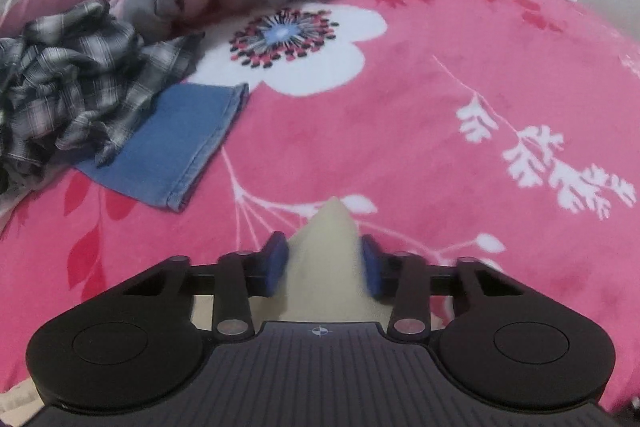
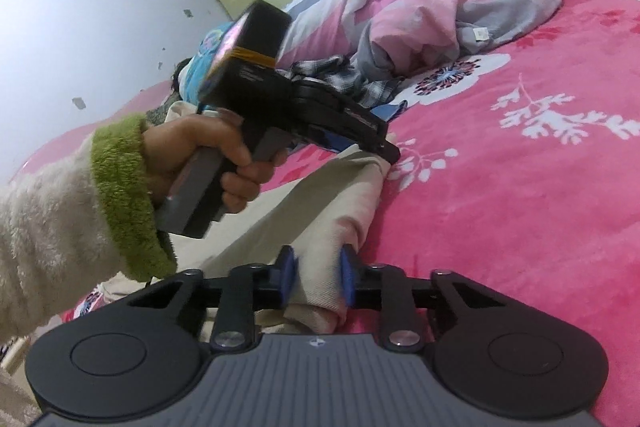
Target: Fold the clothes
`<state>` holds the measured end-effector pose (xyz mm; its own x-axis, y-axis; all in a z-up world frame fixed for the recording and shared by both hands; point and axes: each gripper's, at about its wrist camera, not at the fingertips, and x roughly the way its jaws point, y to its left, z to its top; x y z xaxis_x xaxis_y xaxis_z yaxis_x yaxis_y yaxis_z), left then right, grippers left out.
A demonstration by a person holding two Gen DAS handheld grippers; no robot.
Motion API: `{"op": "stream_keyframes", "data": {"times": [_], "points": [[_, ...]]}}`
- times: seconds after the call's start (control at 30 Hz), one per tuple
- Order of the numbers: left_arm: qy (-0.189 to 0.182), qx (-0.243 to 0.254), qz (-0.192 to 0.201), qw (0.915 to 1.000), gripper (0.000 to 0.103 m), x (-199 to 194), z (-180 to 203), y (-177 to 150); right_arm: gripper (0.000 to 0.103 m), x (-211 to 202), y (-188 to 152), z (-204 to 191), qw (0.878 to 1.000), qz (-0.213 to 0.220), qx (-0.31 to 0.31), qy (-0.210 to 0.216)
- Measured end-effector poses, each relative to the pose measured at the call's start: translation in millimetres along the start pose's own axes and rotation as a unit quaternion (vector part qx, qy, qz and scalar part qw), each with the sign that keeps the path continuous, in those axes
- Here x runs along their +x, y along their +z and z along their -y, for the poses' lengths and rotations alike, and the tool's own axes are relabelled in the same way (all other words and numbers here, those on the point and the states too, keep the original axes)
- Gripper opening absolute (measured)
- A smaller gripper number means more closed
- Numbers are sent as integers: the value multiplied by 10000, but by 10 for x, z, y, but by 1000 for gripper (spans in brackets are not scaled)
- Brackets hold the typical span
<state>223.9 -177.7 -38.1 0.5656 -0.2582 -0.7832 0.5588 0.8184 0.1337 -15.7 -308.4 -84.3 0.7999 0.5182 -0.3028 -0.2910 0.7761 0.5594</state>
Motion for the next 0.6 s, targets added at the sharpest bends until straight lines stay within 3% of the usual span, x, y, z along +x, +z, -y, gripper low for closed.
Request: {"op": "stream_keyframes", "data": {"times": [0.23, 0.6], "points": [[-60, -849, 675, 9941, 15, -273, -155, -32, 15, -35, -35, -52, 9998, -39, -184, 20], [-258, -1415, 1282, 9813, 7, -88, -99, -115, 14, -161, -97, -138, 9998, -130, -172, 4]]}}
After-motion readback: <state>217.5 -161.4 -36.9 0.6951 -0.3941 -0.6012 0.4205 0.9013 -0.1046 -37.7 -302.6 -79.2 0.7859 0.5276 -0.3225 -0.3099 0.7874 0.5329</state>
